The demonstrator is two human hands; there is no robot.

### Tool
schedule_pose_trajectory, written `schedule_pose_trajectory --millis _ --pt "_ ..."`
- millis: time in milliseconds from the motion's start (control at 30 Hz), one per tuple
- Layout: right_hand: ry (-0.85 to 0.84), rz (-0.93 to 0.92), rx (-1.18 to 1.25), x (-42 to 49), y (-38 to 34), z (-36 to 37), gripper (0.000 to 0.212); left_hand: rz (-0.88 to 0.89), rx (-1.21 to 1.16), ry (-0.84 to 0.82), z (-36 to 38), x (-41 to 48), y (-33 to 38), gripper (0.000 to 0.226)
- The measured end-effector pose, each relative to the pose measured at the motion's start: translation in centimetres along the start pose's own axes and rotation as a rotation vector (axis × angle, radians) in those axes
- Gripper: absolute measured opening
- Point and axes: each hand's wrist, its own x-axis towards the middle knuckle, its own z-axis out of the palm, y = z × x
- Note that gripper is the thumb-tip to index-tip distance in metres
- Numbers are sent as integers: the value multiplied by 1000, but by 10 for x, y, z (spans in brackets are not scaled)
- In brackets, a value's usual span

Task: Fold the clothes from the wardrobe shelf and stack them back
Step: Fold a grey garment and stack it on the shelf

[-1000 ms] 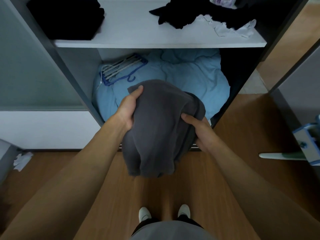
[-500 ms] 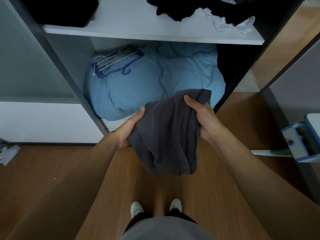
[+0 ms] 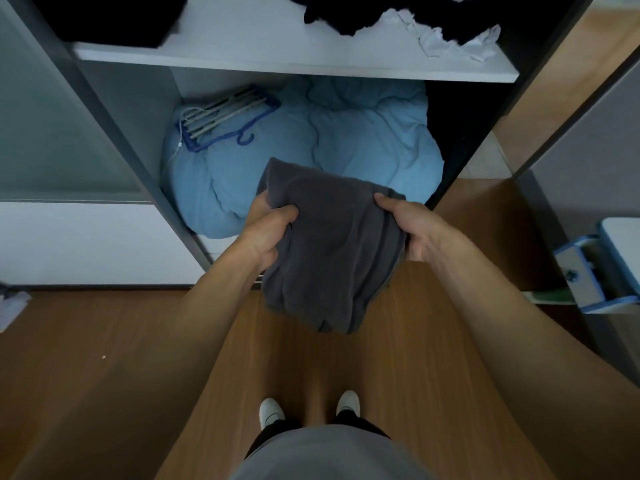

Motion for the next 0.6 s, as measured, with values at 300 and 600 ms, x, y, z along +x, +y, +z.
schedule_pose_trajectory --millis 300,600 --pt "-194 -384 -7 6 57 13 97 -125 -262 213 -13 -1 6 50" --pt "-35 -510 -855 0 58 55 53 -127 -212 188 -42 0 7 74"
